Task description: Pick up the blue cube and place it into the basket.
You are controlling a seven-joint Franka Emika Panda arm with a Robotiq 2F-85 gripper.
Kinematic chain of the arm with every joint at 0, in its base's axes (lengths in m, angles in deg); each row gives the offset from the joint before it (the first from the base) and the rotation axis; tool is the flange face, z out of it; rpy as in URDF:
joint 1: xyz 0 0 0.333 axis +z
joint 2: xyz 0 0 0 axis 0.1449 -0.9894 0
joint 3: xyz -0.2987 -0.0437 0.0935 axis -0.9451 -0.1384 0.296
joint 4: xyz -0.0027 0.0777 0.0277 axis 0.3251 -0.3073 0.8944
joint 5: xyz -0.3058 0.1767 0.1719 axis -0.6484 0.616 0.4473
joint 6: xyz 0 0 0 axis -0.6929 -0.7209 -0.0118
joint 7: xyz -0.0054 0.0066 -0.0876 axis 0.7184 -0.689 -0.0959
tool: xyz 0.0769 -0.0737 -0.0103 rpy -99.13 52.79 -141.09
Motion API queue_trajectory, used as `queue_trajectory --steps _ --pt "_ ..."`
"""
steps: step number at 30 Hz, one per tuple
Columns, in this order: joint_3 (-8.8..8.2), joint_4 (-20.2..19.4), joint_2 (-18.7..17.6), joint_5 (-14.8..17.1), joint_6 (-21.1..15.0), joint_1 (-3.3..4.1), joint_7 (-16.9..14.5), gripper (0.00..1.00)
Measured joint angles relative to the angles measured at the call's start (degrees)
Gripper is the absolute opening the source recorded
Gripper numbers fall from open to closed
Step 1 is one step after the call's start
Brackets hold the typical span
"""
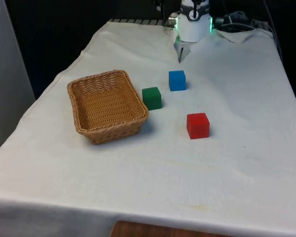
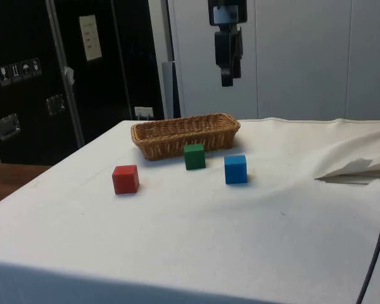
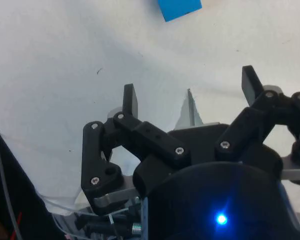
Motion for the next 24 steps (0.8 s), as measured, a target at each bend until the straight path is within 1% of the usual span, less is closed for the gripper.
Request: queue_trajectory --steps 3,9,11,14,16,18,19,24 --pt "0.06 -0.4 -1.1 0.0 -1.3 0.0 0.0 1.0" --pt "0.17 -1.0 -2.1 0.0 -2.8 0.06 0.0 1.0" --pt "0.23 -1.7 -2.8 0.0 -4.2 0.11 0.0 1.0" --pt "0.23 -1.9 -3.4 0.0 -5.1 0.17 0.0 1.0" --pt "0.29 -2.2 -4.2 0.0 -6.2 0.23 0.0 1.0" --pt "0.29 -2.6 -5.7 0.1 -8.1 0.29 -0.1 1.0" --pt "0.29 -2.6 -5.7 0.1 -8.1 0.29 -0.1 1.0" --pt "0.34 -3.2 -8.0 0.1 -11.5 0.34 -0.5 1.0"
